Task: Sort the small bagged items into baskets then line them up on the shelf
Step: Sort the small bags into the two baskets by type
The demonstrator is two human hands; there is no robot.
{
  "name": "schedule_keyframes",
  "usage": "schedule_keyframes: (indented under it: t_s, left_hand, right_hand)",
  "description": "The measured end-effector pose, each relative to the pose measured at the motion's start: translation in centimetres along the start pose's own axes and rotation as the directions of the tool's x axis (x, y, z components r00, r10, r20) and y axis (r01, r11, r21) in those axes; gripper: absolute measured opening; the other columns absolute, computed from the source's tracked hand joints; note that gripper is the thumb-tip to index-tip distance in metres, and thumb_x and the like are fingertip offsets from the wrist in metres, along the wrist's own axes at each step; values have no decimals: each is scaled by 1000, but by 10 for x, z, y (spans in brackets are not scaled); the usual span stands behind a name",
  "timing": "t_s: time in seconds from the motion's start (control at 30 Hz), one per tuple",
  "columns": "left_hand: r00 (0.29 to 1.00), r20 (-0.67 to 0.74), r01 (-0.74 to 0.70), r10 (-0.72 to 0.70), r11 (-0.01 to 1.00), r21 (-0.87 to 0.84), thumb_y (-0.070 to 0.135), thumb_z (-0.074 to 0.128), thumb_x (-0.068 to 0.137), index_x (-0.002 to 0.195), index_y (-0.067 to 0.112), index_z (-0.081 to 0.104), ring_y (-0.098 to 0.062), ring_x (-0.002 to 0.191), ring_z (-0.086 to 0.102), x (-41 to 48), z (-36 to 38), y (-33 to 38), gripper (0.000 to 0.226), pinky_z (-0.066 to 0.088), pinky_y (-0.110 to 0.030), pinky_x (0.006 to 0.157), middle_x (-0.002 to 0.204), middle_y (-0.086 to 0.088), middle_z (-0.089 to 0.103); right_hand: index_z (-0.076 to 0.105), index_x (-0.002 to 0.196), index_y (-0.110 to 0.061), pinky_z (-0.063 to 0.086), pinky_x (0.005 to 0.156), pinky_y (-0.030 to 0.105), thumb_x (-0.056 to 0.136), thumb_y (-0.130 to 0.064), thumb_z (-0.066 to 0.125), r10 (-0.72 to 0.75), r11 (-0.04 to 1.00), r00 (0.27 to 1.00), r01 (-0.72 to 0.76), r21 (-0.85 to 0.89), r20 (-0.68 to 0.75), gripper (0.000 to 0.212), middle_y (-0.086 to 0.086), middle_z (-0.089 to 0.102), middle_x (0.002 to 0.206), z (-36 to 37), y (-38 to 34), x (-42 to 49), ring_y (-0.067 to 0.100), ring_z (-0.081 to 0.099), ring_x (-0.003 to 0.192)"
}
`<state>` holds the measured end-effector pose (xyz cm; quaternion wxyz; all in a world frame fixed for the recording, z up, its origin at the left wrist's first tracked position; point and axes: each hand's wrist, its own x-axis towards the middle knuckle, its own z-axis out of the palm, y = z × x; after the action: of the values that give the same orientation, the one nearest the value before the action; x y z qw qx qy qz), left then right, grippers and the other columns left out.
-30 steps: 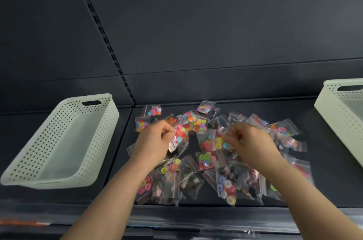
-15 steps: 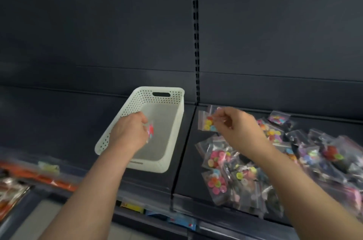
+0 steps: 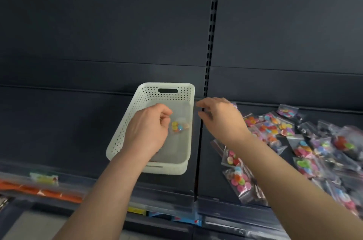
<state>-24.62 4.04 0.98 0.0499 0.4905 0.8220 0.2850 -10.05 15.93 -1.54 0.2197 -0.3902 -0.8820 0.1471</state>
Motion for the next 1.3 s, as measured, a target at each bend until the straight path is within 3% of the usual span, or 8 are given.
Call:
schedule_keyframes:
  t_s: [0.1, 0.27, 0.43, 0.6, 0.73, 0.9, 1.13, 1.3]
  left_hand:
    - [995, 34, -91, 92, 995, -41, 18, 58, 95, 107, 25, 68, -5, 88, 60, 2, 14, 28, 17, 46, -20, 77, 94, 17, 65]
    - [950, 175, -246, 257, 966, -81, 15, 63, 91, 106, 20, 70, -13, 90, 66, -2, 50, 78, 17, 53, -32, 84, 95, 7, 72]
    - [875, 447, -293, 186, 938, 183, 25, 67, 91, 115, 11, 61, -19, 90, 64, -19, 97, 94, 29, 50, -31, 75, 99, -2, 66]
    - [926, 371, -141, 75, 978, 154, 30, 75, 83, 125, 13, 52, -17, 91, 66, -22, 118, 93, 51, 45, -26, 70, 97, 2, 69]
    - [954, 289, -132, 81, 978, 161, 29, 70, 88, 106, 18, 66, -16, 90, 65, -25, 116, 93, 21, 51, -29, 75, 96, 3, 70]
    - [991, 80, -115, 105, 984, 137, 26, 60, 95, 97, 19, 55, -14, 78, 56, -25, 100, 94, 9, 41, -27, 65, 93, 4, 65]
    - [991, 74, -119, 113, 989, 89, 31, 63, 92, 98, 25, 59, -12, 88, 66, -28, 80, 95, 9, 55, -35, 75, 94, 12, 71]
    - [997, 51, -64, 66, 997, -34, 28, 65, 92, 99, 23, 65, -11, 84, 66, -29, 70, 86, 9, 56, -37, 76, 91, 10, 71]
  right_hand:
    - [69, 107, -25, 51, 81, 37, 92, -18, 55, 97, 989, 995, -101, -112, -35, 22, -4, 70, 104, -24, 43, -29, 22, 63, 99]
    - [70, 103, -29, 53, 76, 36, 87, -18, 60, 300, 929, 953, -300, -216, -32, 22, -4, 71, 101, -58, 96, -83, 23, 65, 94]
    - [72, 93, -27, 54, 69, 31, 86, -25, 63, 305, 940, 951, -290, -182, 56, 11, -9, 70, 90, -67, 114, -116, 13, 65, 81]
    - [69, 102, -29, 46, 76, 27, 86, -34, 66, 274, 939, 955, -239, -247, 117, 17, -9, 63, 102, -68, 124, -128, 13, 60, 95]
    - [68, 105, -30, 43, 88, 34, 88, -29, 62, 299, 907, 951, -257, -335, 80, 18, -8, 63, 108, -68, 133, -130, 16, 55, 109]
    - [71, 100, -22, 47, 82, 36, 87, -15, 62, 175, 965, 984, -169, -198, 14, 17, -2, 67, 102, -60, 124, -114, 24, 57, 102]
    - [42, 139, -25, 37, 101, 42, 93, -39, 53, 88, 940, 978, -18, -341, 191, 49, 2, 47, 134, -29, 99, -69, 24, 38, 124]
    - [63, 107, -24, 43, 85, 31, 92, -34, 58, 76, 973, 991, -49, -227, 111, 19, -3, 63, 112, -29, 97, -62, 18, 54, 107]
